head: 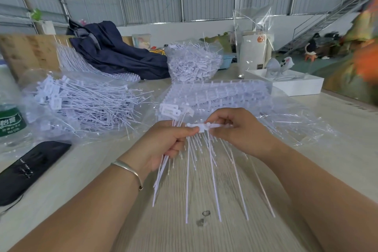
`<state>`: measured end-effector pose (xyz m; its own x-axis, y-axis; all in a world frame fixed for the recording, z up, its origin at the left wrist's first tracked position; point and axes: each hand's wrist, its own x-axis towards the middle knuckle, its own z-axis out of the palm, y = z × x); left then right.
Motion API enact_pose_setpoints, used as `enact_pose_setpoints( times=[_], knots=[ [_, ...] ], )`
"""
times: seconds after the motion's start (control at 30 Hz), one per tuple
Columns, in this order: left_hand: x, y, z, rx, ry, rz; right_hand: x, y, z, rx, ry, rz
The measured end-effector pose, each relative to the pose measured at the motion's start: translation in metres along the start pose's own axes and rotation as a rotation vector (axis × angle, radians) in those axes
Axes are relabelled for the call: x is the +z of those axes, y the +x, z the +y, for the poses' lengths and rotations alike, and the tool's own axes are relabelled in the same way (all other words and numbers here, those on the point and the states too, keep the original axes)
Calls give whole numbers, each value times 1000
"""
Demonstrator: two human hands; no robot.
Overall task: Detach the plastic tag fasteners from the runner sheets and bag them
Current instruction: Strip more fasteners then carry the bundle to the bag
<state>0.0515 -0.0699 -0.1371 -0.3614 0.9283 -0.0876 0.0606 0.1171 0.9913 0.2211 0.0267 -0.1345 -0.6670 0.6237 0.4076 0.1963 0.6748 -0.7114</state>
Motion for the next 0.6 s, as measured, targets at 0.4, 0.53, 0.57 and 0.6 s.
enact_pose_setpoints(
  times=[0.4, 0.53, 0.57, 0.6],
  knots=[
    [-8, -5, 6, 12, -341, -238, -12, 0, -4, 98, 371, 9],
    [-2, -11, 5, 2, -435, -377, -11, -2, -9, 43, 465, -117],
    [0, -11, 5, 3, -442, -412, -8, -3, -10, 41, 488, -177],
    [4, -12, 5, 8, -430, -439, -6, -3, -10, 42, 520, -235]
  ],
)
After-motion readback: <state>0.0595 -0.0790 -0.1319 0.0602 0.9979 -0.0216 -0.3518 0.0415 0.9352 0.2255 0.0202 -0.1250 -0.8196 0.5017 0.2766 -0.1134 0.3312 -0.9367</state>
